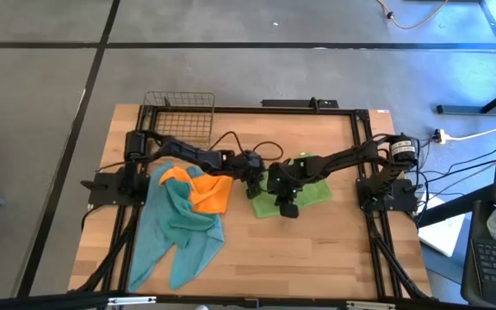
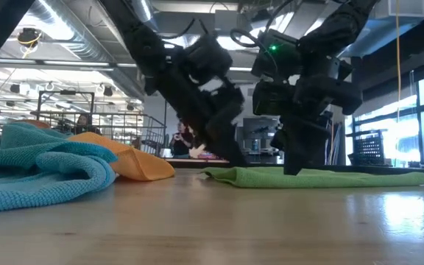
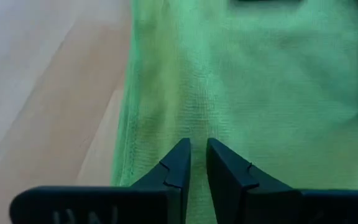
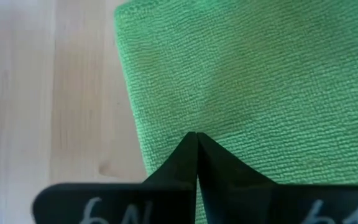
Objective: Fold microfiber towels
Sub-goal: Fold the green microfiber cloth
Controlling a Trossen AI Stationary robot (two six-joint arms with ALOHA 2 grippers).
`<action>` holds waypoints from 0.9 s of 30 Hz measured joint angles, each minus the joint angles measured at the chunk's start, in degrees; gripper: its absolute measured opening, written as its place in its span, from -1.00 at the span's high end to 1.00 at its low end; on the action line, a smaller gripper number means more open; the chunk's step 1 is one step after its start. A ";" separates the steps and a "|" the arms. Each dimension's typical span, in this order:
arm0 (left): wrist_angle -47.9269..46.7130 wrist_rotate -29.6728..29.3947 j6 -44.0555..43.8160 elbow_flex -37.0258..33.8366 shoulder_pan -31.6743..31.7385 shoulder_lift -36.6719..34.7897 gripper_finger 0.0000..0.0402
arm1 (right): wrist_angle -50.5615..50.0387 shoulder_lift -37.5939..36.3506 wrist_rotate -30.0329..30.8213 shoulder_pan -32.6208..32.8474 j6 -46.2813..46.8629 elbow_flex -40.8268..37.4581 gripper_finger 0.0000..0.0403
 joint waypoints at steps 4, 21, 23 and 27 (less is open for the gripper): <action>-0.30 -1.07 0.36 0.19 0.00 1.25 0.78 | -0.07 0.00 -1.02 0.00 -0.07 0.00 0.95; -2.35 1.67 -2.72 4.05 0.47 1.45 0.78 | -5.55 -4.86 2.73 -0.10 -0.27 0.11 0.95; -5.53 1.93 -2.79 4.80 0.10 0.82 0.78 | -7.39 -7.72 6.51 -1.28 -0.82 0.16 0.95; -8.81 2.06 -4.16 5.66 -0.58 -1.03 0.78 | -8.51 -12.46 15.92 -4.00 -4.49 0.19 0.95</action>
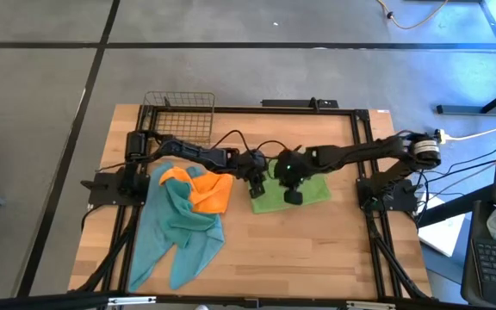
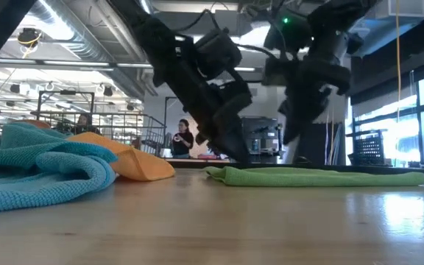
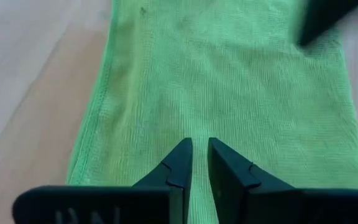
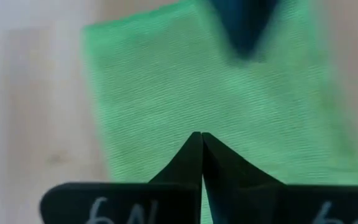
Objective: Fold microfiber towels
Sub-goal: Fold the green microfiber cloth
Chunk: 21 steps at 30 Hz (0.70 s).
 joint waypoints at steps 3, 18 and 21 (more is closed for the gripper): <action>0.65 -0.20 -3.72 0.16 -0.97 -0.53 0.78 | 3.98 -0.87 4.12 -3.54 -0.87 -1.60 0.95; 1.88 -11.63 -9.10 0.02 -7.66 0.95 0.78 | 17.00 9.60 -9.11 -15.65 -0.26 -6.02 0.95; 2.02 -10.05 -9.11 -0.01 -8.25 1.95 0.78 | 17.75 10.76 -9.41 -15.56 0.00 -5.93 0.95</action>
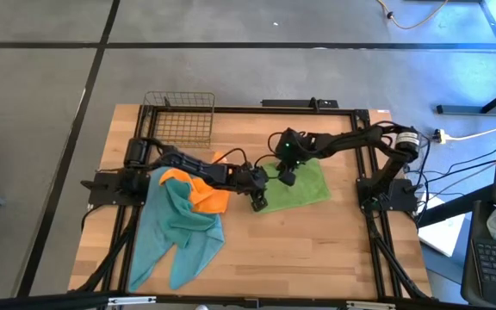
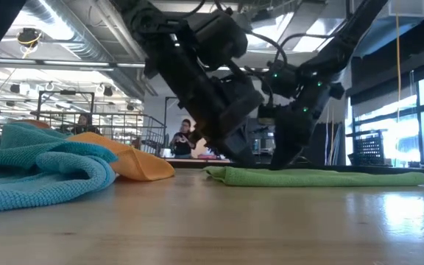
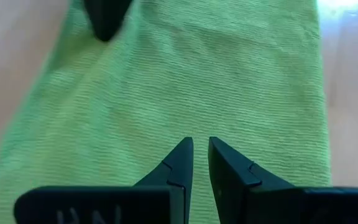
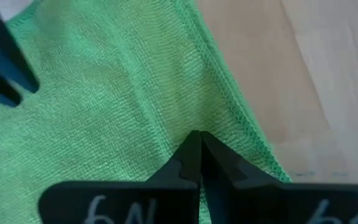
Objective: Fold microfiber towels
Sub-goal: Fold the green microfiber cloth
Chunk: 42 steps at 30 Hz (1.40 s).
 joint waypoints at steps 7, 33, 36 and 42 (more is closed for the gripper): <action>-0.06 2.52 0.19 0.03 -1.20 0.93 0.78 | 1.98 0.14 2.56 -0.05 2.13 0.02 0.95; -2.24 5.68 3.30 0.04 -1.88 0.93 0.78 | 3.18 -0.09 14.08 -4.98 12.98 -0.03 0.95; -2.84 7.62 3.62 0.04 -1.42 0.85 0.78 | 3.16 -0.25 11.10 -6.32 13.88 0.29 0.95; -5.57 8.98 3.23 0.09 -0.15 -0.08 0.78 | -1.46 -0.30 -2.44 -8.02 11.83 4.71 0.95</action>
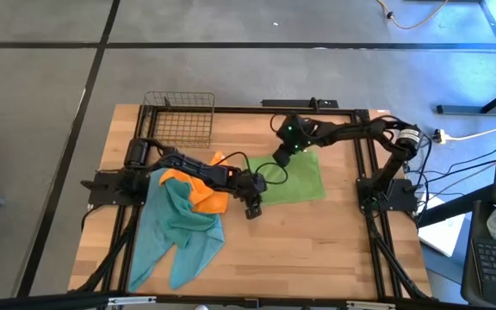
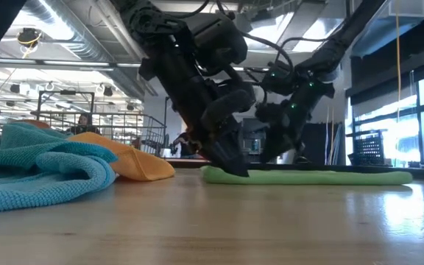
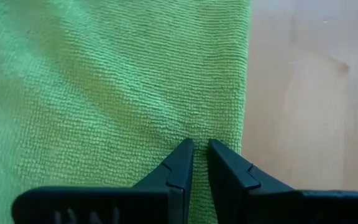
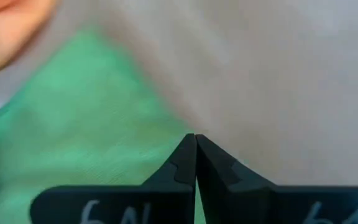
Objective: Fold microfiber towels
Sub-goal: Fold the green microfiber cloth
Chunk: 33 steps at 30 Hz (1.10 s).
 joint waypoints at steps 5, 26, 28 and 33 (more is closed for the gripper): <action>-4.95 -0.52 0.38 -0.11 2.06 -2.21 0.78 | -13.03 0.00 -8.79 -0.29 -6.06 5.01 0.95; -18.53 -10.55 -4.20 -0.05 3.73 -21.28 0.79 | -14.48 -26.95 -3.43 2.42 2.42 -5.03 0.95; -19.02 -12.92 -6.01 -0.06 3.35 -23.34 0.79 | -12.40 -29.21 -5.26 2.69 7.45 -7.97 0.95; -18.63 -17.49 -6.56 -0.04 1.85 -28.08 0.80 | -5.96 -31.87 -7.09 3.68 19.58 -14.21 0.95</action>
